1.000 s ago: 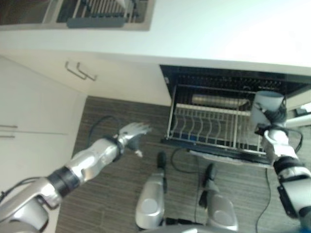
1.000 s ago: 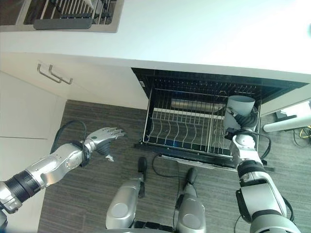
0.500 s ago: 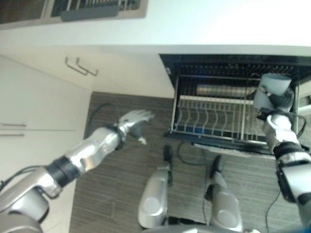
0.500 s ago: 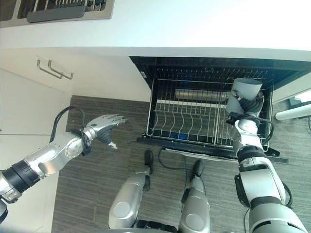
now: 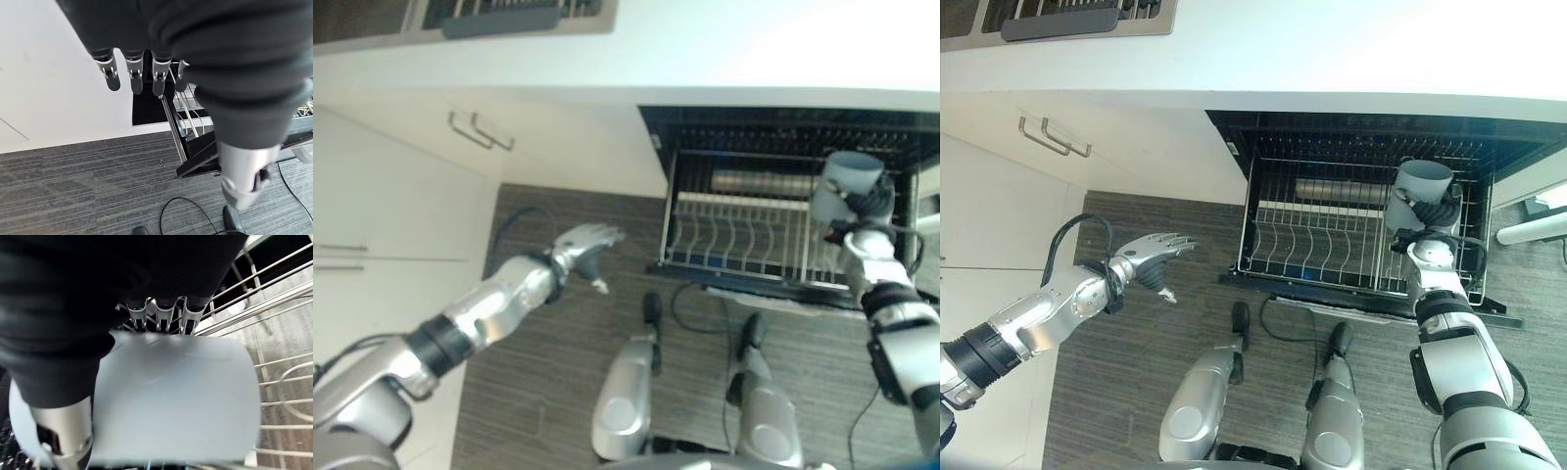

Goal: Place the dishes in the dishwasher.

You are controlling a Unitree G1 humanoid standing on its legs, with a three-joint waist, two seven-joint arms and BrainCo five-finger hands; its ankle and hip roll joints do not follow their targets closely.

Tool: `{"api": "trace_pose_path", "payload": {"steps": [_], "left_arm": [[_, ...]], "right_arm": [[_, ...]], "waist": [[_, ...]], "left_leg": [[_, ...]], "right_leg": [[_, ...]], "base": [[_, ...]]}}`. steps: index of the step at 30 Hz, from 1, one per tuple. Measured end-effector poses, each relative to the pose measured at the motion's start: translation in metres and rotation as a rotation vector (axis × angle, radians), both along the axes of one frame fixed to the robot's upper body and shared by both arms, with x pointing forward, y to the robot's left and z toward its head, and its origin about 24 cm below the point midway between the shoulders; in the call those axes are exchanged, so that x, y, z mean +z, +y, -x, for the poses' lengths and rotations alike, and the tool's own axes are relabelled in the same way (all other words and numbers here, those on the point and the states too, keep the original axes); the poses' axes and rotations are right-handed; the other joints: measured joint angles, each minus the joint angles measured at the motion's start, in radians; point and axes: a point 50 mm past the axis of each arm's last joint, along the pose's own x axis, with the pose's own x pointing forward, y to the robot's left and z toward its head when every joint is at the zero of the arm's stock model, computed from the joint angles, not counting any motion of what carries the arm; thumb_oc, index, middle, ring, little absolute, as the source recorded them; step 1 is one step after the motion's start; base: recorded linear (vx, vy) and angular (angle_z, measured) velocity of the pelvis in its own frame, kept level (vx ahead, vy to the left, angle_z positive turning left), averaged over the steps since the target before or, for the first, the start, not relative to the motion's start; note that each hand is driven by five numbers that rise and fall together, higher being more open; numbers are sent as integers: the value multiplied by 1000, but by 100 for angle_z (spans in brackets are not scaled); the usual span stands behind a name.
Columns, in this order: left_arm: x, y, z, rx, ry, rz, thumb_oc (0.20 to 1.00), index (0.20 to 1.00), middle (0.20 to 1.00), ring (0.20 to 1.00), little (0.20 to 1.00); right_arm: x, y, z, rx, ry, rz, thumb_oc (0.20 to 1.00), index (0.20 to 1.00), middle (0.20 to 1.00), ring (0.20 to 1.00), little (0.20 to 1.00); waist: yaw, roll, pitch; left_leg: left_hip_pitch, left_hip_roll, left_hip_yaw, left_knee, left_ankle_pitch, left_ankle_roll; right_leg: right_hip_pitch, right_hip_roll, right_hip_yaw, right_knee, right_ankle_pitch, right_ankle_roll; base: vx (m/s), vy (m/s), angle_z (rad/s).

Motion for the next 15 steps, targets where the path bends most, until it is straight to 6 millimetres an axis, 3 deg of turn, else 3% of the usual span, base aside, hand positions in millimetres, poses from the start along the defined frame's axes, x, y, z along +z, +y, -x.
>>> {"api": "trace_pose_path", "payload": {"steps": [12,15], "left_arm": [[0,-1,1,-2,6,0,1000,1000,1000,1000,1000],[-4,-3,5,3,16,11,1000,1000,1000,1000,1000]], "right_arm": [[-1,4,0,-56,-37,-92,1000,1000,1000,1000,1000],[5,24,-5,-58,-157,-198,1000,1000,1000,1000,1000]], "waist": [[0,-1,0],[-9,-1,0]], "left_leg": [[-4,-2,21,26,-12,18],[-4,-2,22,29,-13,18]], "right_leg": [[-2,-6,19,0,5,-6],[-3,-7,23,0,4,-9]], "base": [[7,10,-4],[20,49,-2]]}}
